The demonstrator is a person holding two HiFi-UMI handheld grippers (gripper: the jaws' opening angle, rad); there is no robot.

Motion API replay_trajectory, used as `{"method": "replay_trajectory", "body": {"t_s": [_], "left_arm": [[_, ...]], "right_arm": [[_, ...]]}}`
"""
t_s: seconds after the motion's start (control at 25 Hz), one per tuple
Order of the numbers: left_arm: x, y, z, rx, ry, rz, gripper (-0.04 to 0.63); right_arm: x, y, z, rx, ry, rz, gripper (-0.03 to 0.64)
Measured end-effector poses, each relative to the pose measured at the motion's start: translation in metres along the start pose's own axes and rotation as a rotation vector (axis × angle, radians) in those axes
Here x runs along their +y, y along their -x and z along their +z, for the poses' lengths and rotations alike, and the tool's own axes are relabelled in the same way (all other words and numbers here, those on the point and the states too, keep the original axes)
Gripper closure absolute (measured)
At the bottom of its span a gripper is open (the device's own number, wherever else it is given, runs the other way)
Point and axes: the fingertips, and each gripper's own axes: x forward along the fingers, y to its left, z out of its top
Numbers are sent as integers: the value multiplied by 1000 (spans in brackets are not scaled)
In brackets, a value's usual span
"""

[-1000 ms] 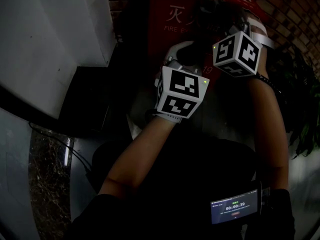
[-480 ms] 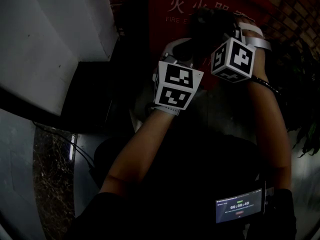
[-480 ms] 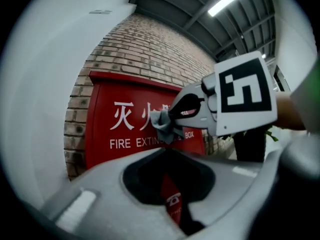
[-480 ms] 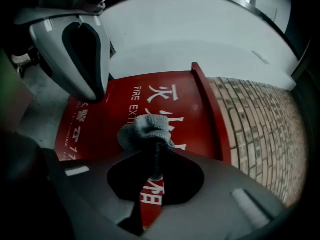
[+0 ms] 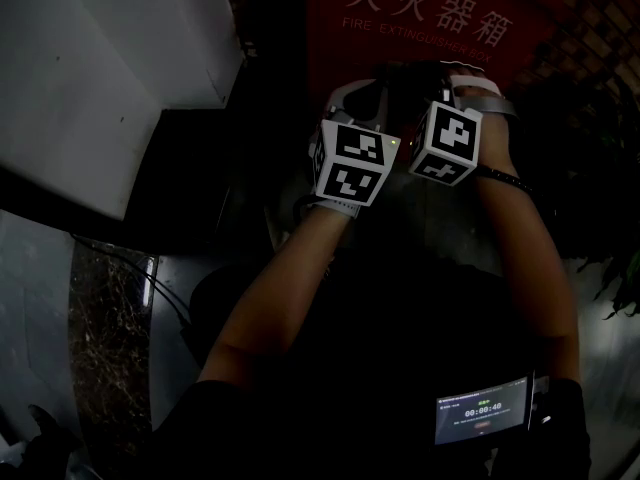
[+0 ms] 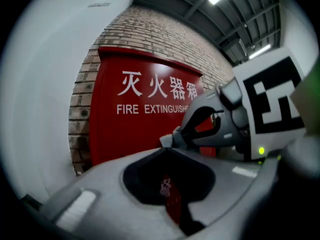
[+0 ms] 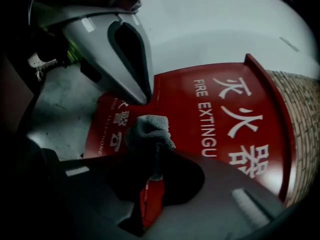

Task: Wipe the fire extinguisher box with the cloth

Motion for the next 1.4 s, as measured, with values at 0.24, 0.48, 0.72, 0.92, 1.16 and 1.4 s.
{"method": "replay_trajectory", "body": {"t_s": [0.24,0.48,0.72,0.92,1.16,1.4], "left_arm": [[-7,-10,-34,70,54,-40,594],[-11,-18,-67,147,80,-48,594],[-9,-24,-98,219,78,-46,594],[-14,-31,-126,276,85,-60,594],[-17,-36,-157,335,85,-72,594],[-14,-36,-178,387,99,-65,594]], "right_arm": [[49,-22,-1,1,-45,91,583],[106,-45,-7,19,-47,176,583],[150,-63,-7,33,-60,254,583],[180,-76,-6,31,-66,278,583],[206,-88,-5,27,-84,304,583],[233,-98,-5,19,-90,331,583]]}}
